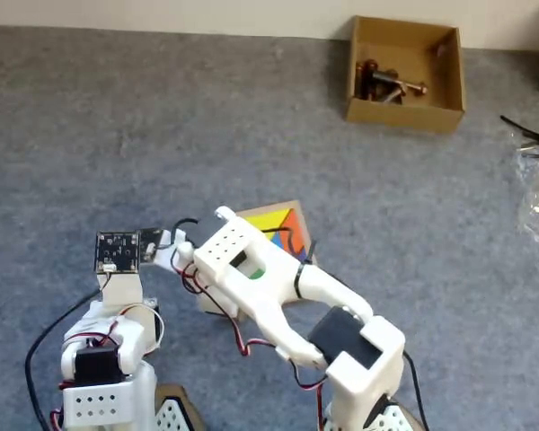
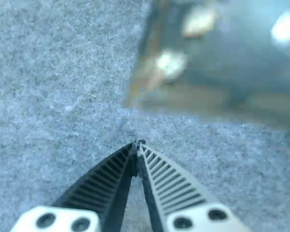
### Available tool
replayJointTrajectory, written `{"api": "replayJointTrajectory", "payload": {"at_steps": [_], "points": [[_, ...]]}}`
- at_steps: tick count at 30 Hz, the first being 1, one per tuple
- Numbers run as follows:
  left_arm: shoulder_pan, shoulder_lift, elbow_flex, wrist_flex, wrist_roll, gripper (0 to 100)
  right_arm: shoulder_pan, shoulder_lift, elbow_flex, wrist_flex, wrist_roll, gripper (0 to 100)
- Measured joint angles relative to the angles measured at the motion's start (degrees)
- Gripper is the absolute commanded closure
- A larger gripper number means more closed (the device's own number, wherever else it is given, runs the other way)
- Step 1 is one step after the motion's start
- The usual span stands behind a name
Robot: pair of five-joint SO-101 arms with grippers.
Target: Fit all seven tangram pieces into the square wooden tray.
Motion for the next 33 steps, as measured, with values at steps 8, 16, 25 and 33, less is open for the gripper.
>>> {"api": "replayJointTrajectory", "payload": {"at_steps": [8,16,25,33], "points": [[0.00,0.00,0.00,0.00,0.00,100,2.55,0.00,0.00,-0.26,0.00,99.3],[0.00,0.00,0.00,0.00,0.00,100,2.81,0.00,0.00,-0.18,0.00,99.3],[0.00,0.00,0.00,0.00,0.00,100,3.16,0.00,-1.41,0.09,0.00,99.3],[0.00,0.00,0.00,0.00,0.00,100,6.33,0.00,-7.56,8.35,0.00,99.3]]}}
